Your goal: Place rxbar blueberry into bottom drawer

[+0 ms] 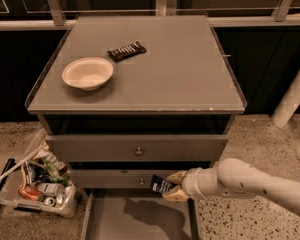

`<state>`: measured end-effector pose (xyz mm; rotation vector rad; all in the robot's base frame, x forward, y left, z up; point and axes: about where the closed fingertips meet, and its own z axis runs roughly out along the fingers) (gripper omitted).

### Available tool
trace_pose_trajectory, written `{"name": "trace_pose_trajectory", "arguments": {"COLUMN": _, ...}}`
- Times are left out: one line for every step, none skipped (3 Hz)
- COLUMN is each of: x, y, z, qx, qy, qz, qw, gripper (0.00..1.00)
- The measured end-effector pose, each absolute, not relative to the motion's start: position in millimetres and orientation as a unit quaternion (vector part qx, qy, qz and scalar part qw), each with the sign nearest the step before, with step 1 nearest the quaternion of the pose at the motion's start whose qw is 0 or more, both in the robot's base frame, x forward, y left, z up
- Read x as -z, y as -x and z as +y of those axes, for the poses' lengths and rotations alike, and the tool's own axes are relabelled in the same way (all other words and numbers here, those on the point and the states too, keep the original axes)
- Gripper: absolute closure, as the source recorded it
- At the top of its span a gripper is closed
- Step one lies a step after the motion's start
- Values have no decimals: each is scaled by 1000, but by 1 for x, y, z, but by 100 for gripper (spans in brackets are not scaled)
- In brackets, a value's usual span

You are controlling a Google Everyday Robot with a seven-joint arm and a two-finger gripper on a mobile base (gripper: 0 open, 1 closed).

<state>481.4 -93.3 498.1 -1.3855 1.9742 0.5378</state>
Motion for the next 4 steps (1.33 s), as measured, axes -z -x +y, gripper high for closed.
{"name": "trace_pose_trajectory", "arguments": {"x": -468, "y": -488, "z": -98, "qx": -220, "qy": 514, "qz": 764, "qw": 322, "gripper": 100}}
{"name": "trace_pose_trajectory", "arguments": {"x": -468, "y": -487, "z": -96, "qx": -218, "qy": 515, "qz": 764, "qw": 323, "gripper": 100}}
{"name": "trace_pose_trajectory", "arguments": {"x": -451, "y": -489, "z": -87, "qx": -211, "qy": 516, "qz": 762, "qw": 330, "gripper": 100}}
{"name": "trace_pose_trajectory", "arguments": {"x": -417, "y": -496, "z": -80, "qx": -197, "qy": 517, "qz": 755, "qw": 351, "gripper": 100}}
